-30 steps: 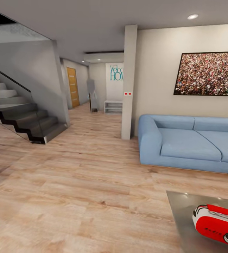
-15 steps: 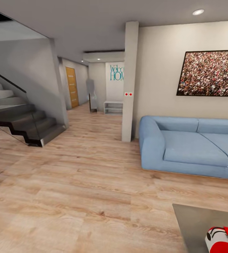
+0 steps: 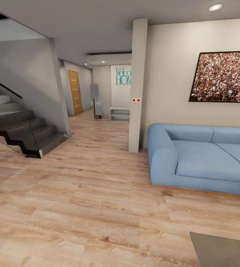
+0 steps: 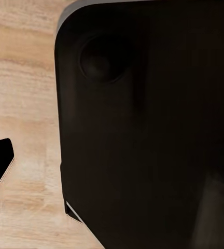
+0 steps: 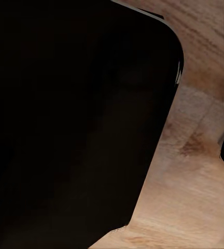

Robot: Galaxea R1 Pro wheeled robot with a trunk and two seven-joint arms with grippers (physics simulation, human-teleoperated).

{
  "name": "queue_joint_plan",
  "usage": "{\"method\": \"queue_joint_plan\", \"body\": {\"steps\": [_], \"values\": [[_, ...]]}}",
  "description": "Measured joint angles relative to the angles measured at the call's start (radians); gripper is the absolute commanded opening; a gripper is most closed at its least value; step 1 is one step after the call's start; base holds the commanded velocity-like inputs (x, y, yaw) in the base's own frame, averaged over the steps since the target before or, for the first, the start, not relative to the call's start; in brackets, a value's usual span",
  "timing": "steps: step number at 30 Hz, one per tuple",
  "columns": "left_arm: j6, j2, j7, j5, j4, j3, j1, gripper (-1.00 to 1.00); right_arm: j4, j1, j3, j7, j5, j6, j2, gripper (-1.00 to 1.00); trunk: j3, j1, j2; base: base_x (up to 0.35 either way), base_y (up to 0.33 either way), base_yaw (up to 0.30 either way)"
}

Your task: Turn on the radio receiver that's on the table in the living room.

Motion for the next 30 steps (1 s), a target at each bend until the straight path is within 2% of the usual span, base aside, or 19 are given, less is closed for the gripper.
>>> {"method": "queue_joint_plan", "body": {"steps": [30], "values": [[-0.003,-0.001,0.0,0.0,0.0,0.0,0.0,1.0,0.0,0.0,0.0,0.0,0.0,0.0,0.0,1.0,0.0,0.0,0.0,0.327,0.0,0.0]]}}
